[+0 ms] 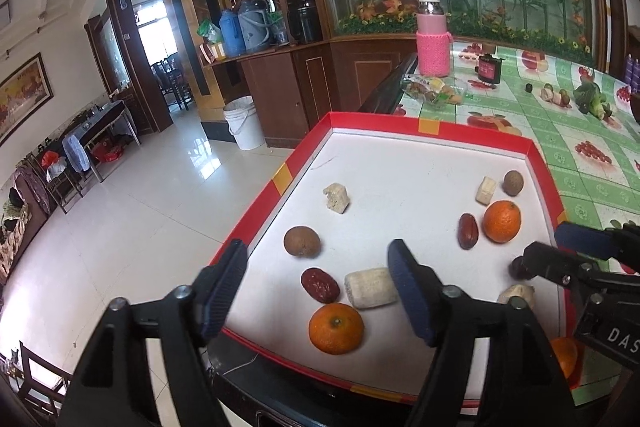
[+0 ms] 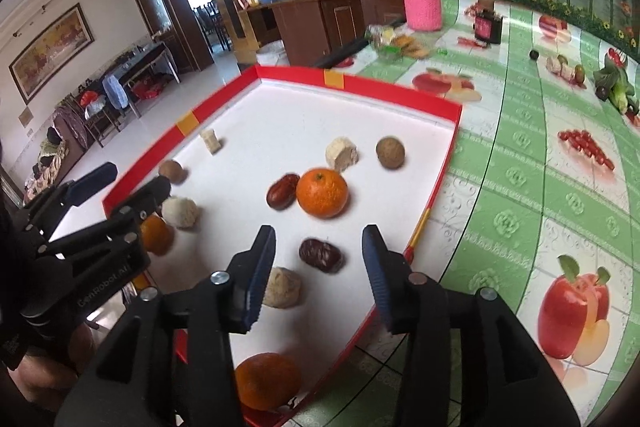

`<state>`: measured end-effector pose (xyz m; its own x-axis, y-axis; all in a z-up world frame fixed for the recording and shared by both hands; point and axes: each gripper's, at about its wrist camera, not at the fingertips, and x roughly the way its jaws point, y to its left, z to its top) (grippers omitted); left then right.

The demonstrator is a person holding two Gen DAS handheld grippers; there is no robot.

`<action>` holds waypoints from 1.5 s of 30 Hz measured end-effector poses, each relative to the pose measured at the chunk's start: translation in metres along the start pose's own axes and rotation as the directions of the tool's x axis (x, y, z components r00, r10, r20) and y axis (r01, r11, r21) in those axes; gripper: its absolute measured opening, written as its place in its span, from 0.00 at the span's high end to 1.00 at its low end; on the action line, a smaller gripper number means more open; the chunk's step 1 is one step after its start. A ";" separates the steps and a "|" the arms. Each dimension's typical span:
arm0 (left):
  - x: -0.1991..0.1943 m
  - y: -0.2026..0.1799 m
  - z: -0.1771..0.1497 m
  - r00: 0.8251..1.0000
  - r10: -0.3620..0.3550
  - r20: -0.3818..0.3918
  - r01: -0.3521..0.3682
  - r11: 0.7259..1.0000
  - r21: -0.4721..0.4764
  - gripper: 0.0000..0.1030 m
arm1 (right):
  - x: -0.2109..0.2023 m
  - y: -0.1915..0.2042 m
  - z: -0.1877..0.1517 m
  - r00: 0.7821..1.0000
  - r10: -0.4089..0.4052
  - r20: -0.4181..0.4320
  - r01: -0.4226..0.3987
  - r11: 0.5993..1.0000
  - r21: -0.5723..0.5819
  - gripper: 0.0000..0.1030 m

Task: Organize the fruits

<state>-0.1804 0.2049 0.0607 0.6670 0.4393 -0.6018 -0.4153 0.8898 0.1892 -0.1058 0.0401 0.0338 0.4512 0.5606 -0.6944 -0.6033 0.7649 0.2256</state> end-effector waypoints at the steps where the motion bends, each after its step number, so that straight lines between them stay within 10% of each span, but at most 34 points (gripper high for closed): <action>1: -0.004 0.000 0.002 1.000 -0.001 0.012 0.001 1.000 -0.003 0.22 | -0.007 0.001 0.002 1.000 -0.007 0.024 0.007 1.000 -0.011 0.53; 15: -0.061 0.001 0.013 0.984 0.031 0.175 -0.016 0.996 -0.086 0.00 | -0.094 -0.008 0.006 0.941 -0.075 0.331 0.086 0.996 -0.018 0.00; 26: -0.069 -0.009 0.014 0.990 0.003 0.139 0.007 0.997 -0.073 0.00 | -0.120 -0.040 0.001 0.922 0.027 0.386 -0.069 0.993 0.096 0.00; 45: -0.053 0.008 0.008 0.999 -0.004 0.046 0.010 0.991 -0.132 0.00 | -0.095 -0.036 -0.004 0.962 -0.050 0.270 0.029 0.996 0.083 0.00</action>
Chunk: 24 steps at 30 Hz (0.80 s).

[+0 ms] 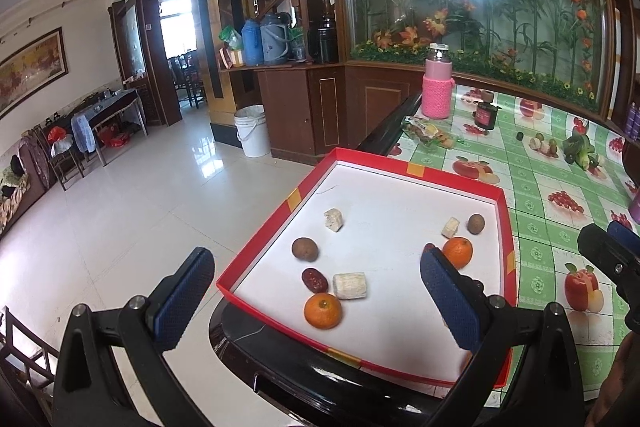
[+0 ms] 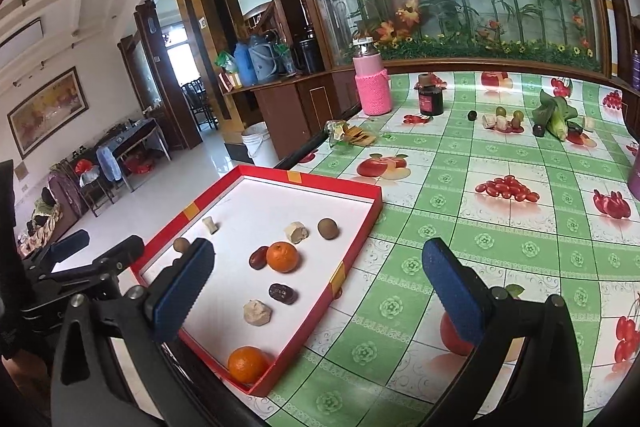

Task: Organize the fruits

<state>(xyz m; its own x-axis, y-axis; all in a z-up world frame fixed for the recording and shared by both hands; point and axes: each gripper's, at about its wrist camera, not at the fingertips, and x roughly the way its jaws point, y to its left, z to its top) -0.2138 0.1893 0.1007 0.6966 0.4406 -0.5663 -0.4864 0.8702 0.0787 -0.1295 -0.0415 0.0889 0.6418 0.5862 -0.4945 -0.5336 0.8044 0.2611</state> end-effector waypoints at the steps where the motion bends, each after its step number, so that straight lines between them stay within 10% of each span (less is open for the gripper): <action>1: 0.001 0.002 0.000 1.000 0.000 -0.002 0.000 1.000 -0.004 0.00 | 0.001 0.001 -0.001 1.000 0.000 0.001 0.000 1.000 -0.002 0.00; 14: 0.012 -0.023 0.040 0.997 0.030 0.069 -0.030 1.000 0.002 0.00 | 0.031 -0.028 0.048 0.993 0.014 0.120 -0.022 0.998 0.067 0.00; 24: 0.094 -0.114 0.108 0.996 0.074 -0.046 -0.062 0.972 0.227 0.00 | 0.066 -0.099 0.046 0.994 -0.050 0.097 0.024 0.967 0.255 0.00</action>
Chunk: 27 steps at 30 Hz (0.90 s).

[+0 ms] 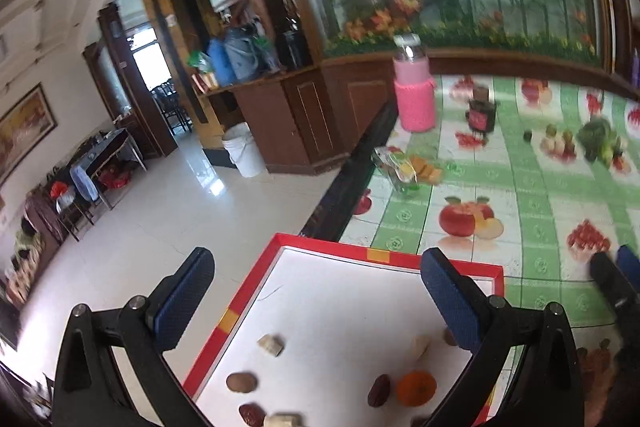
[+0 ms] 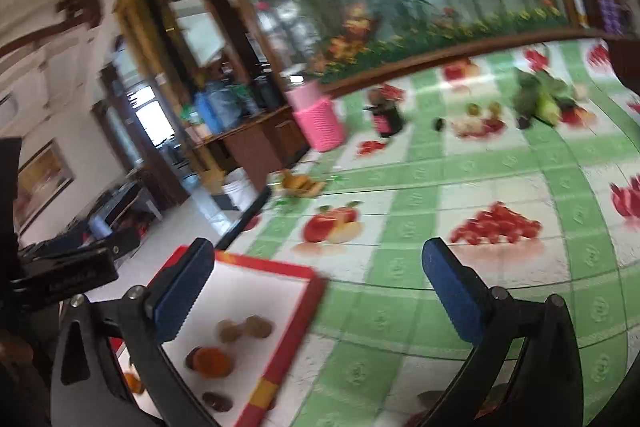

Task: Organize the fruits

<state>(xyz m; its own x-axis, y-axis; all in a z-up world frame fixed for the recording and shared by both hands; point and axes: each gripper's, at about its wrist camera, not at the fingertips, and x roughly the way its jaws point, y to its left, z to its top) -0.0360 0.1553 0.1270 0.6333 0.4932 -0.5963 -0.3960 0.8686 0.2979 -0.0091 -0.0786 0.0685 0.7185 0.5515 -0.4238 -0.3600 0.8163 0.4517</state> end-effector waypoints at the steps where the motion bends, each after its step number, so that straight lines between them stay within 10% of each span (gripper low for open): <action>1: 0.009 -0.008 0.005 0.999 0.009 -0.033 -0.008 0.999 0.031 0.00 | -0.002 -0.011 0.001 1.000 0.002 0.016 -0.003 0.999 0.054 0.00; 8: 0.018 -0.036 0.015 0.998 0.008 -0.056 -0.002 0.995 0.096 0.00 | -0.008 -0.037 0.006 0.999 0.033 0.033 -0.039 0.978 0.205 0.00; 16: 0.037 -0.049 0.018 0.994 -0.038 -0.104 0.045 0.997 0.063 0.00 | -0.013 -0.019 0.011 0.999 0.033 0.034 -0.035 0.996 0.084 0.00; 27: -0.070 0.009 -0.051 0.986 -0.110 0.122 0.119 0.990 -0.072 0.00 | -0.063 0.015 0.007 0.979 0.007 0.205 0.003 0.999 -0.052 0.00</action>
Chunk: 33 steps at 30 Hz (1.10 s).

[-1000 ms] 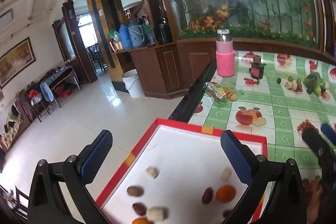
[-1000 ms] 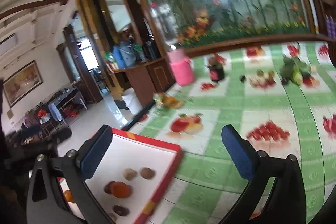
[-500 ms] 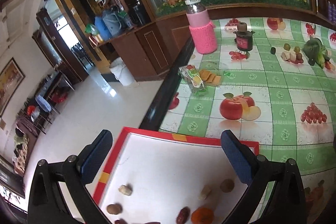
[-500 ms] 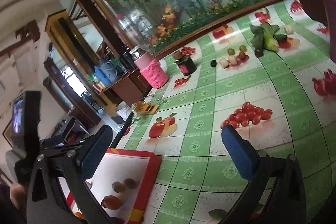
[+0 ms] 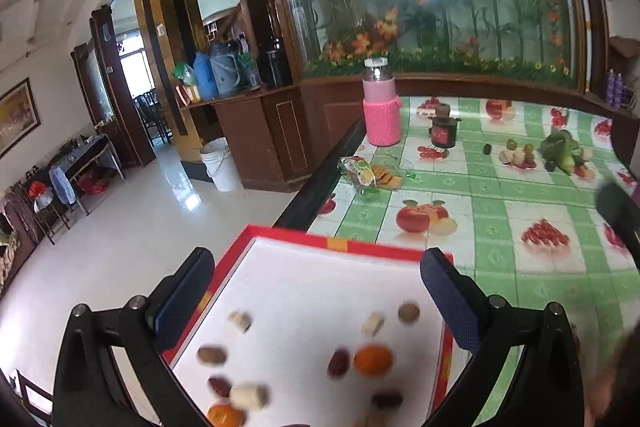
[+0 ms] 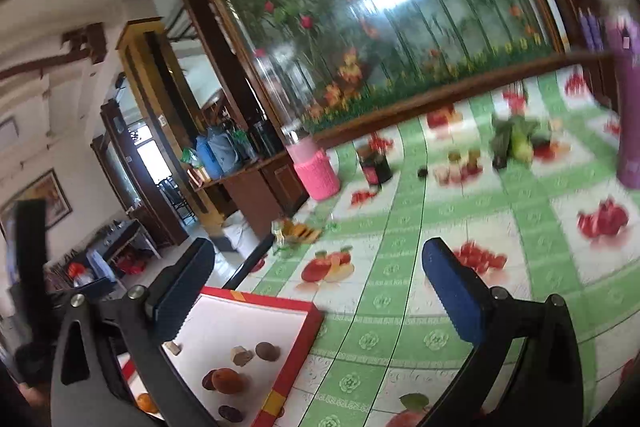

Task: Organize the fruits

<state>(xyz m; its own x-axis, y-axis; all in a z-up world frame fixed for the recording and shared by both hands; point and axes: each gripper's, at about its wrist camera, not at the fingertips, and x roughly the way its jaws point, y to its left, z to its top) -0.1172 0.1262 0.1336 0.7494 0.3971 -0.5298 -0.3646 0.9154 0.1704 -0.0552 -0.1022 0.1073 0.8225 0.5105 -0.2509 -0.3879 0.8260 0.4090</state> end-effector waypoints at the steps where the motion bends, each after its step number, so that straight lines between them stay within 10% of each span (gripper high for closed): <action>1: -0.013 0.007 -0.007 1.000 -0.006 -0.010 0.006 1.000 -0.005 0.00 | -0.010 0.006 -0.002 0.999 -0.008 0.034 0.009 0.999 -0.031 0.00; 15: -0.121 0.094 -0.077 0.999 -0.021 0.024 0.023 0.996 -0.085 0.00 | -0.166 0.085 -0.052 0.998 -0.033 -0.054 0.029 0.996 -0.084 0.00; 33: -0.074 0.130 -0.074 0.999 0.026 0.019 -0.025 0.998 -0.062 0.00 | -0.119 0.153 -0.067 0.993 -0.016 -0.116 -0.005 0.984 -0.179 0.00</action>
<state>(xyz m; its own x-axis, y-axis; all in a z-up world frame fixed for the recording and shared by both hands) -0.2611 0.2113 0.1340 0.7498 0.4219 -0.5097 -0.4167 0.8995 0.1315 -0.2398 -0.0203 0.1412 0.7751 0.5213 -0.3571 -0.4601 0.8530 0.2464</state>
